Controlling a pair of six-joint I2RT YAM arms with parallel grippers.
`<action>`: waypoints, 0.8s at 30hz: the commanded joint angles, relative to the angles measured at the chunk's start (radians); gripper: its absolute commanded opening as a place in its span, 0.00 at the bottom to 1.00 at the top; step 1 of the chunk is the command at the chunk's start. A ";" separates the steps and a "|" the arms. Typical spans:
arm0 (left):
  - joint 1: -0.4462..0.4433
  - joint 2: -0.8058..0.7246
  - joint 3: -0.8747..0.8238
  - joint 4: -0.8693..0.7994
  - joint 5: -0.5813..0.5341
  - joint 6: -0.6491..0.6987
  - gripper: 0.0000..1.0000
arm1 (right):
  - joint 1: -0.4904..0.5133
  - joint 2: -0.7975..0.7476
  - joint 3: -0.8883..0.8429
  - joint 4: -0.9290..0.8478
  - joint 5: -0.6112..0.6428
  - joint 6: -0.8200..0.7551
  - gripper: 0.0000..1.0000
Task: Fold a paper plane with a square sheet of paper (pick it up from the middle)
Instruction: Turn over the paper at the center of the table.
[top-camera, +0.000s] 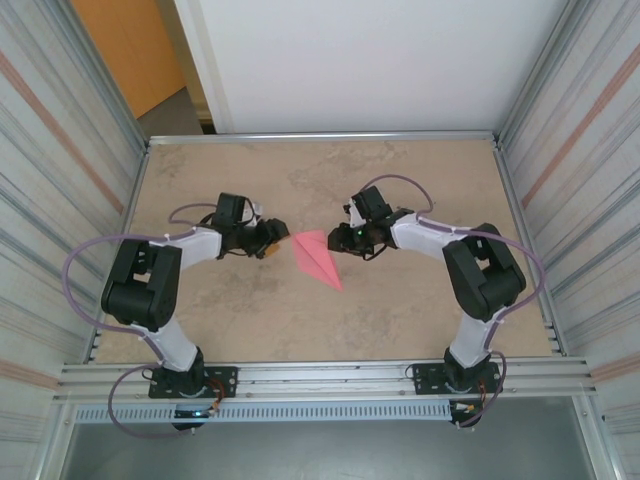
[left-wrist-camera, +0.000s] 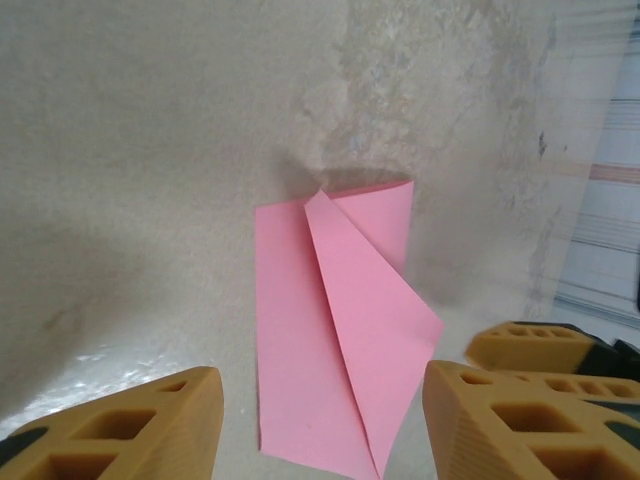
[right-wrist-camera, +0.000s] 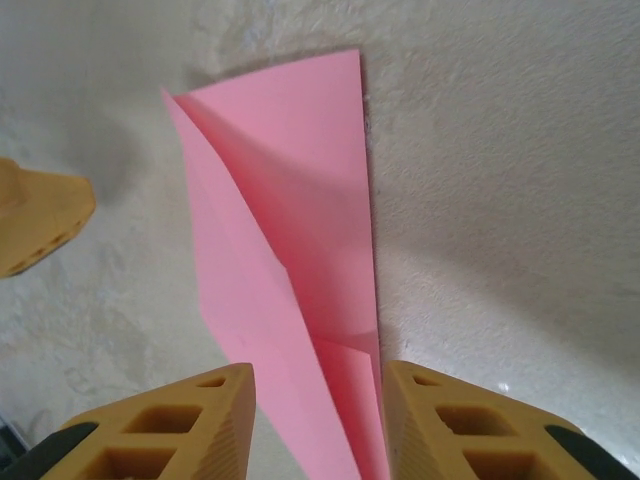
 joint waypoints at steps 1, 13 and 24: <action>-0.009 -0.017 -0.014 0.069 0.036 -0.039 0.57 | 0.000 0.058 0.053 -0.002 -0.075 -0.088 0.37; -0.013 0.000 -0.008 0.095 0.076 -0.042 0.58 | -0.001 0.151 0.114 0.037 -0.179 -0.122 0.20; -0.016 -0.092 -0.014 0.172 0.165 -0.065 0.59 | -0.019 -0.014 0.104 0.120 -0.217 -0.043 0.04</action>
